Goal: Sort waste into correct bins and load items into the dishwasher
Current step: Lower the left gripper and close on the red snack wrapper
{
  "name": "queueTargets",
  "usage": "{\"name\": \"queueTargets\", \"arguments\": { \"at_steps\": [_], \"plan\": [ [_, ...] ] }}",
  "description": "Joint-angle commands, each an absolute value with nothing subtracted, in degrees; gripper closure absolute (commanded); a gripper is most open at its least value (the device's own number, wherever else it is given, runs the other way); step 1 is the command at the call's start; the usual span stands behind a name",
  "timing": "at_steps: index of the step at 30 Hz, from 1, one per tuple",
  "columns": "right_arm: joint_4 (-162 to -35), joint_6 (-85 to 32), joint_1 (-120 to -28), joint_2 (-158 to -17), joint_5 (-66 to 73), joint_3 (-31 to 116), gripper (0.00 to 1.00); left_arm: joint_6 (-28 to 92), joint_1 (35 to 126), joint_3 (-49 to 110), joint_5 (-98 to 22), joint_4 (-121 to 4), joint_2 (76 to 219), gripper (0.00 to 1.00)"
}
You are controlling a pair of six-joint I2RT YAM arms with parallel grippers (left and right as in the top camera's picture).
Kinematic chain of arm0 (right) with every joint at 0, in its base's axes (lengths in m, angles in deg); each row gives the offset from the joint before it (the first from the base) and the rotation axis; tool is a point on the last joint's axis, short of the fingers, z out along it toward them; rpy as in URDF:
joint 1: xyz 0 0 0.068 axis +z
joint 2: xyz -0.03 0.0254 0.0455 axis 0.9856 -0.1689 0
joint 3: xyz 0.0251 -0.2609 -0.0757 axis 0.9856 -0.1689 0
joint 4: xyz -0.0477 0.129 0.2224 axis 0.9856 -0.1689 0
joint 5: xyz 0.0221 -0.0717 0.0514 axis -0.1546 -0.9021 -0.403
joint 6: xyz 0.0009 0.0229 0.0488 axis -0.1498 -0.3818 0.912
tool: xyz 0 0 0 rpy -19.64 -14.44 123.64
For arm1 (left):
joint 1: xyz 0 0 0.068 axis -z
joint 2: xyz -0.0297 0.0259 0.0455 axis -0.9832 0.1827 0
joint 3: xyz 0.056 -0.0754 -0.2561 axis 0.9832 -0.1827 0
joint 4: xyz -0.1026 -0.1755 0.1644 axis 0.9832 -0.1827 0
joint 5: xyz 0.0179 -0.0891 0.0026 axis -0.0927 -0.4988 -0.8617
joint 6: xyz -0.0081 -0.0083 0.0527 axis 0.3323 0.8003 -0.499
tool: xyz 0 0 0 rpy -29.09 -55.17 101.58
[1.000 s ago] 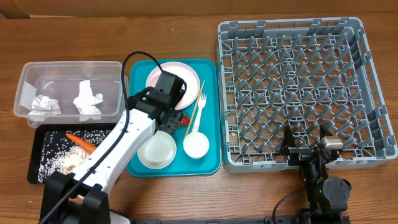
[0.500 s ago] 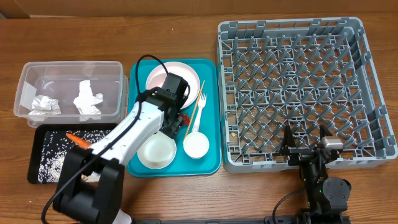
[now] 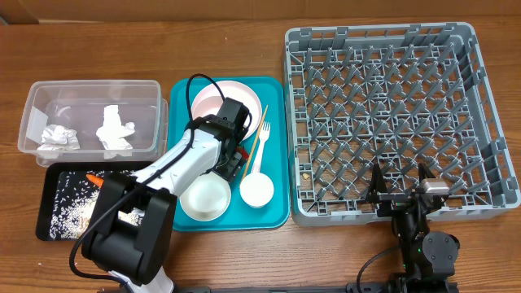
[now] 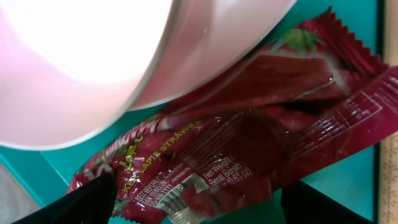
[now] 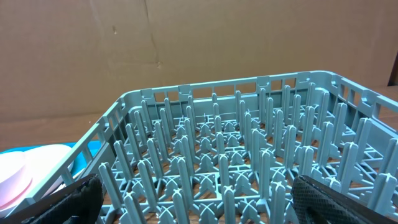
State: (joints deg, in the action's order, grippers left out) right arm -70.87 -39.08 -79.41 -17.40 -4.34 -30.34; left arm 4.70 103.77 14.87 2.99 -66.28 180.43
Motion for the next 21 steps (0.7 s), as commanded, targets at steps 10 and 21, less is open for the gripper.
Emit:
{"name": "queueTargets", "arguments": {
  "at_steps": [10, 21],
  "plan": [
    [-70.5, -39.3, -79.1, -16.8, -4.9, -30.9, 0.0, 4.0, 103.8, 15.4, -3.1, -65.0, 181.4, 0.21],
    [-70.5, -39.3, -79.1, -16.8, -4.9, -30.9, 0.0, 4.0, 103.8, 15.4, -3.9, -65.3, 181.4, 0.37]
  ]
}}
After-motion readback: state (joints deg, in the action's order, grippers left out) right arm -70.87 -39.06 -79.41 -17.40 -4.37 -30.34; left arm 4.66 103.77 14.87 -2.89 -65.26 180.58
